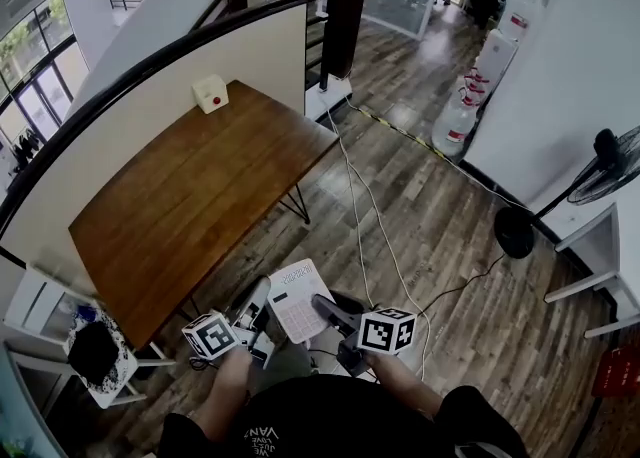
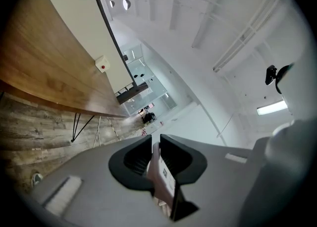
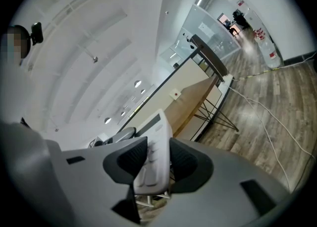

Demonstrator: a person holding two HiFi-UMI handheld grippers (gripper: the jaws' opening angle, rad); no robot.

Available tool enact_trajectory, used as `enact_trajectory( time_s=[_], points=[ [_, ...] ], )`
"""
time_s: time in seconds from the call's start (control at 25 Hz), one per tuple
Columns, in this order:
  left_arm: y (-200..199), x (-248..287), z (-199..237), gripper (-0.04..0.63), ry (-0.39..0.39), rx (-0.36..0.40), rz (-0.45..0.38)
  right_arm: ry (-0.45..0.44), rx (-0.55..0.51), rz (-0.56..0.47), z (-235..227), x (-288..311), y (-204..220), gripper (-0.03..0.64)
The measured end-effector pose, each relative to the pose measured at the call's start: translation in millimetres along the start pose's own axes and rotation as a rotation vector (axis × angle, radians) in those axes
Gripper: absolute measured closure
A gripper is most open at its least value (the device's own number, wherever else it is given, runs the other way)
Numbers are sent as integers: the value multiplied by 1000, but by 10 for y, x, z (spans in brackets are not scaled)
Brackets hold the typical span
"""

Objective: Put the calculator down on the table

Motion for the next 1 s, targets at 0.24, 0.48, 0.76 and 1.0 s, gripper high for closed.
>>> enact_trajectory(
  time_s=[0.24, 0.48, 0.76, 1.0],
  points=[
    [-368, 407, 244, 540, -16, -6, 20, 5, 0, 3, -195, 423, -403, 469],
    [-750, 794, 546, 540, 13, -2, 21, 14, -16, 7, -355, 850, -801, 469],
    [-1148, 994, 888, 538, 2, -35, 1, 21, -34, 41, -412, 1382, -1116, 469],
    [-1485, 1090, 1159, 538, -1, -38, -43, 15, -63, 66, -405, 1805, -1346, 469]
  ],
)
Point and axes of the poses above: the fingertips, and each gripper's own axes: x forward along the fingers, z to its left, y out of its underside, the point moved 5 cm from there along -x, backward along the fingers, and after that the axes turned 4 degrees about y, right-handed, at the moved point
